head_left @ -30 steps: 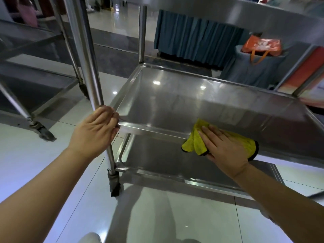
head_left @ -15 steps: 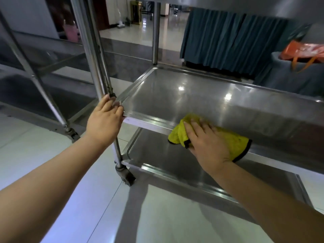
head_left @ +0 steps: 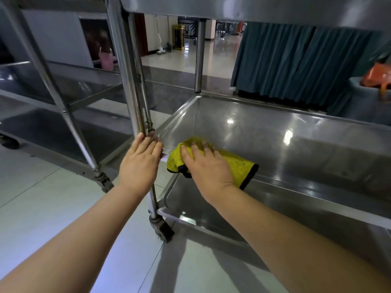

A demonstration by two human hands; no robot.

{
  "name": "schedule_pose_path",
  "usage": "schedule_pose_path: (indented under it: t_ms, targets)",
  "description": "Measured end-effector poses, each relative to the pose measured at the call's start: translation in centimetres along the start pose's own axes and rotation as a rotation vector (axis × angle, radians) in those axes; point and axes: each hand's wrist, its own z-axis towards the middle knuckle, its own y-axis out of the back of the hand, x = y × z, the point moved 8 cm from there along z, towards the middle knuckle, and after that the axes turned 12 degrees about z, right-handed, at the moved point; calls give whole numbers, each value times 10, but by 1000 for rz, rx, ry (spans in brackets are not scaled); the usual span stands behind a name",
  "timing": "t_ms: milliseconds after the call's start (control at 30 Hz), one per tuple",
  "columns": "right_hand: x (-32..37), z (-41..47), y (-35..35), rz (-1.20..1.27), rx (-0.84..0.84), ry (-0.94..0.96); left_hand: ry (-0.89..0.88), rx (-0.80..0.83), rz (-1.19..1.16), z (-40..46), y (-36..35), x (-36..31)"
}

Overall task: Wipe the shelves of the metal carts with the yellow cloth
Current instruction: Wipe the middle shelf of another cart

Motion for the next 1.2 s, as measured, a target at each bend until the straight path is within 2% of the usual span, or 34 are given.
schedule_pose_path:
  t_ms: [167,333,433,500,633,733,933,1067,1200]
  targets:
    - [-37,-35,2,-20,34,-32,24,23,29,-1,0,1]
    - [-105,-108,13,-40,-45,-46,43,59,20,-4,16,-5]
    - [-148,-162,36,-88,-125,-52,129,80,-7,-4,25,-14]
    - [-170,-186,42,-93,-141,-45,141,40,-92,-1,47,-44]
    - [-176,-191,34,-71,-122,-74,-216,-152,-364,1,110,-182]
    - [-181,-195,30,-38,-152,-51,-295,-123,-540,-5,135,-256]
    - [-247,-257,39,-84,-204,-59,-212,-99,-386,-8,128,-277]
    - [-308,-320,52,-154,-223,-101,-193,-127,-372,-8,129,-287]
    - [-360,-372,67,-183,-217,-175,-190,-55,-388,-7,122,-296]
